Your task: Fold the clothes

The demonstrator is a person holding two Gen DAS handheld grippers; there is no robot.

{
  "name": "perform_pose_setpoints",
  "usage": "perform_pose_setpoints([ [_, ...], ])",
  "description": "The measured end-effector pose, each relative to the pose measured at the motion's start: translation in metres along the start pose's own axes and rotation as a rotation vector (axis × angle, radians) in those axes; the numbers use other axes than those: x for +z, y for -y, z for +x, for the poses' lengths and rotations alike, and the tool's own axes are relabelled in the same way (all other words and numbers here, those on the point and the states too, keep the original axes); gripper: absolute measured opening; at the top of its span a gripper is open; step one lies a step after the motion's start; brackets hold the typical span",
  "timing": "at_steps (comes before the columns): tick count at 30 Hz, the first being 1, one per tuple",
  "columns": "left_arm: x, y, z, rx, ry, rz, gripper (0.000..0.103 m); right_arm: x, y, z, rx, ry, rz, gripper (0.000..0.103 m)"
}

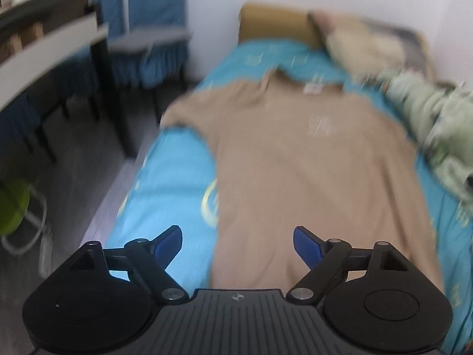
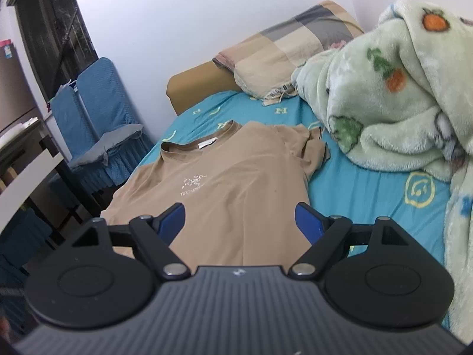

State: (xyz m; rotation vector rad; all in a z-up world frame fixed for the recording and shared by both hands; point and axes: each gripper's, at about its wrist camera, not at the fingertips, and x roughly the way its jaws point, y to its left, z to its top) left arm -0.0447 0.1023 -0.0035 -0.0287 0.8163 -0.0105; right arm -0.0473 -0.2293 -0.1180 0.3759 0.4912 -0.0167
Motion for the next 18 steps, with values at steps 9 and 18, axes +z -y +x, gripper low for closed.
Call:
perform_pose_setpoints([
  [9,-0.002,0.034,-0.011,-0.110,0.138,-0.027,0.099,0.013,0.048,-0.001,0.012,0.014,0.309,0.080],
  [18,-0.042,0.016,0.067,-0.144,0.075,-0.068,0.099,0.004,0.119,0.074,0.005,-0.079,0.746,0.076],
])
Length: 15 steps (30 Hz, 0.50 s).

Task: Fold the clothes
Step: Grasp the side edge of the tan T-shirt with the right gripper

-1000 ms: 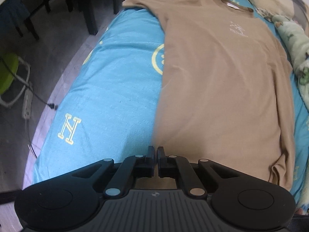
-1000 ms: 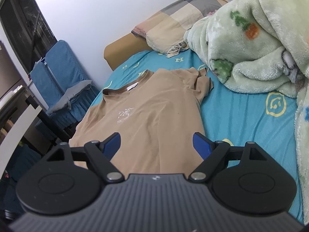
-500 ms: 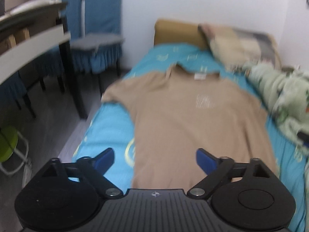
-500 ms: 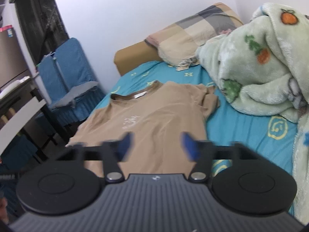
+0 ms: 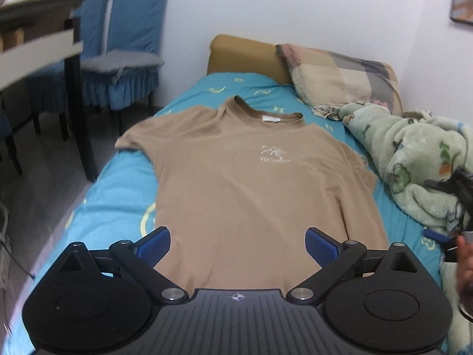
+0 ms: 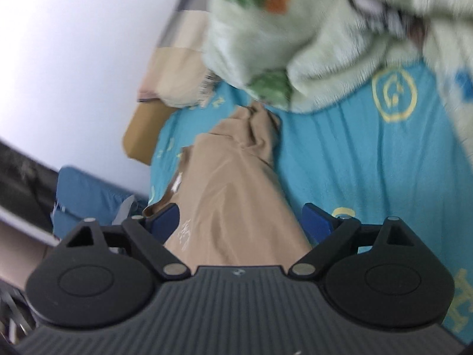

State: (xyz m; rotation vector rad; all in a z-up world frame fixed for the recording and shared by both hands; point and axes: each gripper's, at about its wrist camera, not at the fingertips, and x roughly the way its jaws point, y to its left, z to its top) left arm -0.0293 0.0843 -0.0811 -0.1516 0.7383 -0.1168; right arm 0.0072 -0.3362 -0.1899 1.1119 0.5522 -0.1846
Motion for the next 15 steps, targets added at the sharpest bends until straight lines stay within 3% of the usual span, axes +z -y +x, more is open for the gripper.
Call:
perform_pose_setpoints([
  [1,0.000,-0.004,0.003,-0.005,-0.010,-0.014,0.099,0.003,0.004,0.011,-0.006,-0.013,0.015,0.066],
  [6,-0.001,-0.011,0.023,-0.024,-0.054,-0.027,0.099,0.004,0.013,0.038,-0.101,-0.064,0.008,0.059],
  [10,-0.004,-0.003,0.040,-0.025,-0.082,0.009,0.099,-0.018,-0.017,0.036,-0.089,-0.152,-0.153,0.058],
  [15,-0.003,-0.001,0.048,-0.029,-0.088,0.026,0.099,-0.055,-0.054,0.006,-0.105,-0.194,-0.470,0.058],
])
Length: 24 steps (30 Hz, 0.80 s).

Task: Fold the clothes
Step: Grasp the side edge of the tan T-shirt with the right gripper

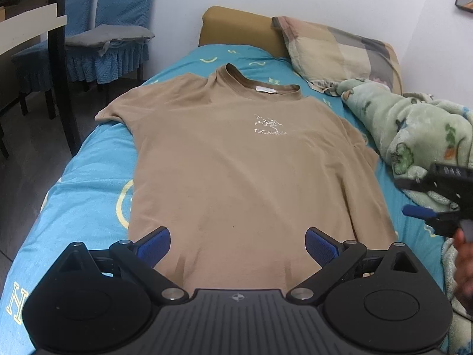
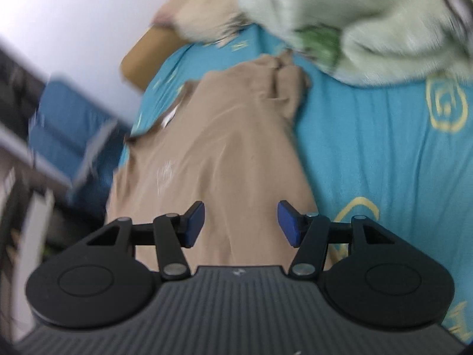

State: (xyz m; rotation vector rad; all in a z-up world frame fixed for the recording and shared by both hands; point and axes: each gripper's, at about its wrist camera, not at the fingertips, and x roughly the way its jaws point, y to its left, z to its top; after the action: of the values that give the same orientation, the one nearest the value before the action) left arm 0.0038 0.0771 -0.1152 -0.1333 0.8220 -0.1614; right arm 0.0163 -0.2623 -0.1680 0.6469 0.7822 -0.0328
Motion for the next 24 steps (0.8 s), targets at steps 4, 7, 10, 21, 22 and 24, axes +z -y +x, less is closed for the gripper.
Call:
perform_pose_setpoints([
  [4,0.002,-0.007,-0.003,-0.011,-0.008,-0.048,0.099,-0.029,-0.023,-0.023,-0.053,-0.113,-0.237,0.058],
  [7,0.002,-0.013,-0.008,-0.025,-0.013,-0.075,0.099,-0.056,-0.023,-0.028,-0.182,-0.214,-0.319,0.059],
  [10,0.001,-0.015,-0.012,-0.024,-0.015,-0.094,0.099,-0.078,-0.013,-0.017,-0.253,-0.360,-0.285,0.058],
  [21,-0.007,-0.032,-0.023,-0.020,-0.043,-0.174,0.099,-0.078,-0.033,-0.049,-0.341,-0.343,-0.389,0.006],
  [22,-0.007,-0.032,-0.022,-0.019,-0.049,-0.182,0.099,-0.074,-0.034,-0.058,-0.350,-0.320,-0.397,0.006],
  [24,-0.007,-0.033,-0.020,-0.016,-0.062,-0.197,0.099,-0.065,-0.033,-0.073,-0.365,-0.286,-0.396,0.006],
])
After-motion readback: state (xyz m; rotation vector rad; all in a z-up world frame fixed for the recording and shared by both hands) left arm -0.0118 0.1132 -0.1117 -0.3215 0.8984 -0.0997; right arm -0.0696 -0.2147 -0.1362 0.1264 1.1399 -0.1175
